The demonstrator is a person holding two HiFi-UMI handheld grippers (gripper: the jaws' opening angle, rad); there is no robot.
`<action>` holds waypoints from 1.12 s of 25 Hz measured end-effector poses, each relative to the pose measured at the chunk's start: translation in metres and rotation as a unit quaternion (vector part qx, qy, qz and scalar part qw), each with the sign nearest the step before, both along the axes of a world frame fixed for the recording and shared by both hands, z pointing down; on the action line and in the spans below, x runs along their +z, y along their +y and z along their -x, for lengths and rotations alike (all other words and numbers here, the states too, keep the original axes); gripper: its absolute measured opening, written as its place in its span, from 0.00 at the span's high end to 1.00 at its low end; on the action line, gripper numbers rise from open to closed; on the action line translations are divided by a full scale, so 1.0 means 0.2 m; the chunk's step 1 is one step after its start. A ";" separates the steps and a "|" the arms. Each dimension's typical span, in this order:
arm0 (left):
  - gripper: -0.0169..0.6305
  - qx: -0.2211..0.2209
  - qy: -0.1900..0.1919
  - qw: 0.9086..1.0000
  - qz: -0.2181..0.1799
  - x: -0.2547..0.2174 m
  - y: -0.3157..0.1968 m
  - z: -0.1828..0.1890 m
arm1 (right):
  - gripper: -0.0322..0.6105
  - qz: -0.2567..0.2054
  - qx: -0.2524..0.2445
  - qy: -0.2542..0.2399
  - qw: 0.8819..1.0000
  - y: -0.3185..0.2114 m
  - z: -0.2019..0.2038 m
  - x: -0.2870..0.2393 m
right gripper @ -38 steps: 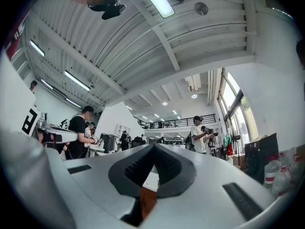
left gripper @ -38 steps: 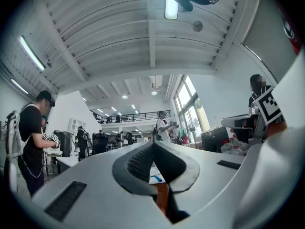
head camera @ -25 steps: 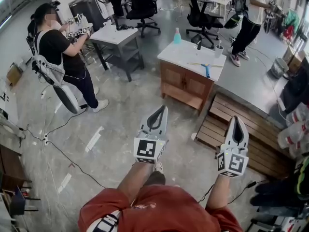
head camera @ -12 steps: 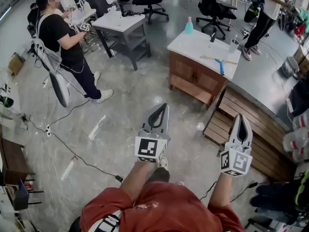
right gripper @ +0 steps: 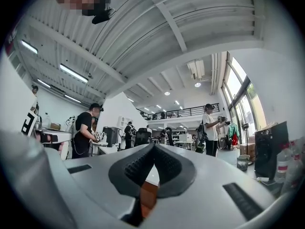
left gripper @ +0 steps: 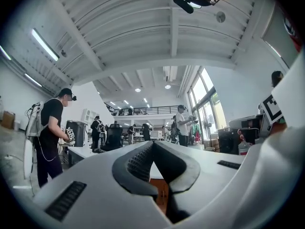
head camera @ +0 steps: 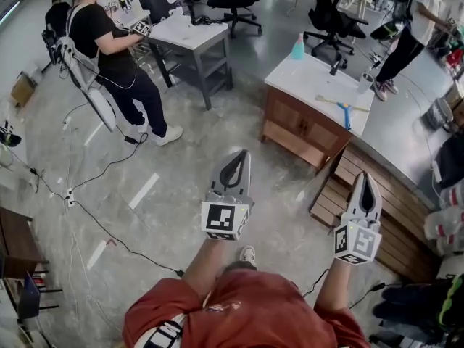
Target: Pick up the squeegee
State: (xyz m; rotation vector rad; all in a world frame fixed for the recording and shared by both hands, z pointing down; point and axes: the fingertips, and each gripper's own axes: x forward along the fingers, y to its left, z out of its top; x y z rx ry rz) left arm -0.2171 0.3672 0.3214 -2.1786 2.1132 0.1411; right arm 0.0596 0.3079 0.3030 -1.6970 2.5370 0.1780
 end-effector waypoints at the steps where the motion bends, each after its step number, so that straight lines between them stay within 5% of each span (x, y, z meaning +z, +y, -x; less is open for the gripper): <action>1: 0.95 -0.001 0.001 1.000 -0.003 -0.01 0.00 0.04 | 0.94 -0.003 0.001 0.001 1.000 0.00 0.03 -0.01; 10: 0.95 0.013 -0.005 1.000 -0.011 -0.07 -0.12 0.17 | 0.94 -0.017 0.018 0.006 1.000 -0.08 0.15 -0.06; 28: 0.95 0.022 -0.034 0.999 0.006 0.01 -0.53 0.09 | 0.94 0.002 0.019 -0.012 1.000 -0.50 0.12 0.06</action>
